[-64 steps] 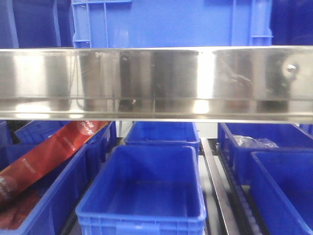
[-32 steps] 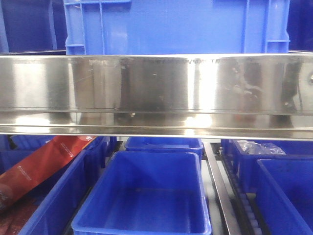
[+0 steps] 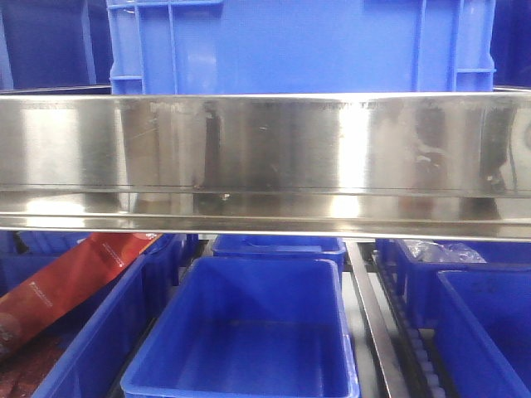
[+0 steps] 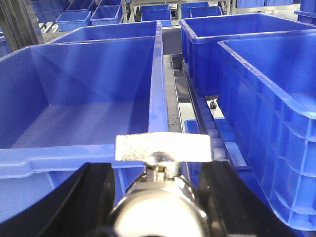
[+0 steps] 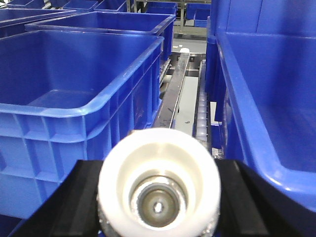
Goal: Place valve from conveyor to right shelf box
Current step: 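Extend both arms with valves over a blue bin on the shelf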
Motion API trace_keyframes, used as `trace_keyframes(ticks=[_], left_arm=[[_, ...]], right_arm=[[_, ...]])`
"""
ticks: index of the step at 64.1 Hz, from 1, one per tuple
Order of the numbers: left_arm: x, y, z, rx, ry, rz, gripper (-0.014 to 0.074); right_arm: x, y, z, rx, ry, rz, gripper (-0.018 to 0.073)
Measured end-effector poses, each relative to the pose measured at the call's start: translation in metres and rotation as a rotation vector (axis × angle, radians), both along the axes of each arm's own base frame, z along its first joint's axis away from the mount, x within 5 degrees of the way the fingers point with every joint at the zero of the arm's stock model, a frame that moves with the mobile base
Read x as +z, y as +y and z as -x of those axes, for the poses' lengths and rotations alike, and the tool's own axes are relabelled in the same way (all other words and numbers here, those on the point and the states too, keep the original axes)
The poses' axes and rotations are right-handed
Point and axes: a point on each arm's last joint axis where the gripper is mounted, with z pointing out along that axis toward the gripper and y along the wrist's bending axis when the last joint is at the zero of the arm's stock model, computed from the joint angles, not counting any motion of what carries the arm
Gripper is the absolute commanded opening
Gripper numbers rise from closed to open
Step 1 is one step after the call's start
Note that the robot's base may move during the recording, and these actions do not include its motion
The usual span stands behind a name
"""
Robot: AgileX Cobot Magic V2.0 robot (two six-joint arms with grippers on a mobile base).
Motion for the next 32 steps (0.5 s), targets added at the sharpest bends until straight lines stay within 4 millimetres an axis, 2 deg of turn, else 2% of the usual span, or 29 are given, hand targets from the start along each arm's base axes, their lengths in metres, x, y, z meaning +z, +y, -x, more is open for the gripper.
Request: trace_keyframes(ticks=[32], left_arm=[[0.0000,0.0000,0.0000,0.000,0.000,0.000,-0.0111]], right_arm=[[0.0000,0.0000,0.0000,0.000,0.000,0.000,-0.0162]])
